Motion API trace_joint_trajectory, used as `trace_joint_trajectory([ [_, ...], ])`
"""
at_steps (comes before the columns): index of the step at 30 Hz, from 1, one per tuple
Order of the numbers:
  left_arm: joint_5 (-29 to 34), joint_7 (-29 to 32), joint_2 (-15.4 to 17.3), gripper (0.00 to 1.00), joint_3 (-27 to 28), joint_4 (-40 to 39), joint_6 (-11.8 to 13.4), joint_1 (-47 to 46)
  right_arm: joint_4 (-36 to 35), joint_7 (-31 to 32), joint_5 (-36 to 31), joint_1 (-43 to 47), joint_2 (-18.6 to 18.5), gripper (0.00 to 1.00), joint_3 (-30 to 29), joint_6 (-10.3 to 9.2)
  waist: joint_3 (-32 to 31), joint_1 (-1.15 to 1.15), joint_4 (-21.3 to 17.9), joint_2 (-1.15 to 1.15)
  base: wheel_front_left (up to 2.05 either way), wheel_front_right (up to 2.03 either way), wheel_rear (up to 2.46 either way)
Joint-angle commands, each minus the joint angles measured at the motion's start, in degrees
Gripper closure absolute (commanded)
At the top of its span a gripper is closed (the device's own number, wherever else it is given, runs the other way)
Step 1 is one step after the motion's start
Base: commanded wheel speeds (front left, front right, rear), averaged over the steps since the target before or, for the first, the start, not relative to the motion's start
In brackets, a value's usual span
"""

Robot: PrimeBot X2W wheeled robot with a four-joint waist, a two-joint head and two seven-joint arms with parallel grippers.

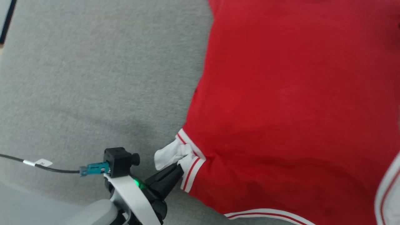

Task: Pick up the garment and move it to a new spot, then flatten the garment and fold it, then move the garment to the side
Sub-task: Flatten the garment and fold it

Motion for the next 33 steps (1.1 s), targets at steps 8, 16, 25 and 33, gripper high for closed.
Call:
trace_joint_trajectory([
  [8,2.5,-0.3,-1.8,1.00,-1.0,-1.6,0.1,-2.6,10.1,1.9,-3.7,-5.8,0.6,0.00,1.2,-0.01,3.2,0.00,3.8,0.00,0.00,0.00,0.00],
  [16,2.1,-0.3,-2.1,1.00,-1.1,-0.4,0.1,-2.3,13.3,1.0,-2.1,-4.4,2.4,1.00,3.0,0.00,1.7,0.00,3.3,0.00,0.00,0.00,0.00],
  [25,1.5,-0.3,-1.1,1.00,1.9,0.7,0.1,1.7,6.9,-0.5,4.0,2.7,-2.6,1.00,4.4,-0.02,-4.5,0.00,-0.9,0.00,0.00,0.00,0.00],
  [33,1.4,-0.3,0.3,1.00,5.6,1.8,0.1,6.3,-10.2,6.2,13.9,24.7,-7.4,1.00,2.3,-0.02,-9.1,0.00,-5.7,0.00,0.00,0.00,0.00],
])
